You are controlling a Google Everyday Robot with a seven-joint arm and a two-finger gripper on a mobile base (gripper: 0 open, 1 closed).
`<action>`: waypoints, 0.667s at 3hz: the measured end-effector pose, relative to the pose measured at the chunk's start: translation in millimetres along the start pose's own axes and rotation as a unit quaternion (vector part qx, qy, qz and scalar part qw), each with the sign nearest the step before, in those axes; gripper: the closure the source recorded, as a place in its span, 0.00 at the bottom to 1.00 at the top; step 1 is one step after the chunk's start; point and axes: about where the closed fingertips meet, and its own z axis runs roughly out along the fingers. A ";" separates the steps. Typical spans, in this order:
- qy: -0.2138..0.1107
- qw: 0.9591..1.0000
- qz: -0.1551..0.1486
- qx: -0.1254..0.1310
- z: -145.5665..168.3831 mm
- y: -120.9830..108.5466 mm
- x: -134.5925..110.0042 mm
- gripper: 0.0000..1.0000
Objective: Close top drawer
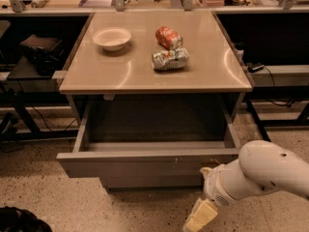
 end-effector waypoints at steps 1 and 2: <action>0.015 1.000 -0.008 0.012 1.2 -28.9 -16.9 0.00; 0.015 1.000 -0.008 0.012 0.9 -27.0 -15.8 0.00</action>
Offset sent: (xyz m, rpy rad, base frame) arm 0.2456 0.0511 0.0258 -0.2161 -0.0921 0.1061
